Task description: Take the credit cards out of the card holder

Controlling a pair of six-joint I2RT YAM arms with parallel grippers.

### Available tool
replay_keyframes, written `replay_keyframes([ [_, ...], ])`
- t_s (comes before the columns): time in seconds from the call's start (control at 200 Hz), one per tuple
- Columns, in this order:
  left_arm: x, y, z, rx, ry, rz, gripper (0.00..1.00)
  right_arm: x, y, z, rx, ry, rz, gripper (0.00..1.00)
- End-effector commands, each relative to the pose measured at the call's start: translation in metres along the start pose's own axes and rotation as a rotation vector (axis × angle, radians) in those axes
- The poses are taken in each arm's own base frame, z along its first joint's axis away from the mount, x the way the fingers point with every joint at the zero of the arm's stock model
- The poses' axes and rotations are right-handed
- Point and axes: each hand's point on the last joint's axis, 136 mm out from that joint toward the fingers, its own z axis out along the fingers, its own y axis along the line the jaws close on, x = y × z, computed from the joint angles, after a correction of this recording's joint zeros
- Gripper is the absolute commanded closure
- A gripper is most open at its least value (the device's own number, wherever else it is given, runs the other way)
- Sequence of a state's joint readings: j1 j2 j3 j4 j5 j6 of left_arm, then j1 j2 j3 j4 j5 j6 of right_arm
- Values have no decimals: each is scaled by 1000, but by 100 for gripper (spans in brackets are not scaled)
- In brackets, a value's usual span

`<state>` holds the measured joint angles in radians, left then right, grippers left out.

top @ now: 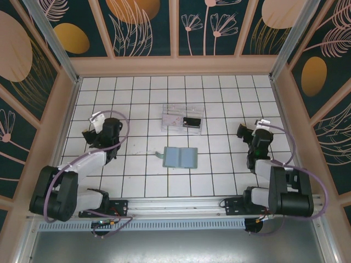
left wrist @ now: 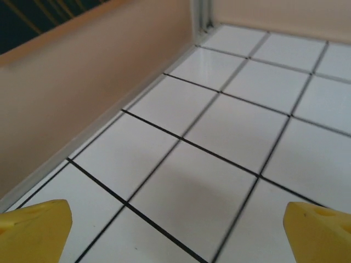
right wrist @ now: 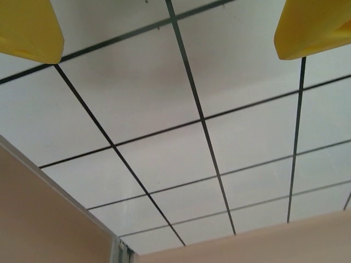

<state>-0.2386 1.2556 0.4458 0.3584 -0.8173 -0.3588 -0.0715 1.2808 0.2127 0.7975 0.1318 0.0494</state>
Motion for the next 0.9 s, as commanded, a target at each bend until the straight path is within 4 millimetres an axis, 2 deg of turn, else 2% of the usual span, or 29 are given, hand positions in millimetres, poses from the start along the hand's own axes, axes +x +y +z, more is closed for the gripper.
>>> replay_keyframes([
  [0.0,-44,7,-3,74,-234,-162,2,-52,13,-1,-77,-232,70,1],
  [0.115,-28,9,16,96,-195,-162,2,-42,26,10,-131,-216,42,1],
  [0.215,-24,-5,23,150,-189,-101,2,-33,39,13,-167,-220,-13,1],
  [0.335,-31,-7,21,210,-258,-94,1,-29,40,15,-156,-195,-19,1],
  [0.375,-24,-7,26,227,-240,-101,1,-31,40,15,-156,-206,-19,1],
  [0.405,-27,-6,27,229,-253,-109,1,-30,40,15,-155,-198,-19,1],
  [0.575,-21,-29,23,354,-238,-42,2,-30,40,15,-158,-201,-19,1],
  [0.676,-14,-28,16,388,-267,-42,1,-30,40,15,-158,-200,-21,1],
  [0.711,-18,-26,13,388,-300,-61,1,-30,40,15,-158,-200,-20,1],
  [0.896,-15,-30,17,403,-268,-40,1,-30,41,15,-158,-200,-21,1],
])
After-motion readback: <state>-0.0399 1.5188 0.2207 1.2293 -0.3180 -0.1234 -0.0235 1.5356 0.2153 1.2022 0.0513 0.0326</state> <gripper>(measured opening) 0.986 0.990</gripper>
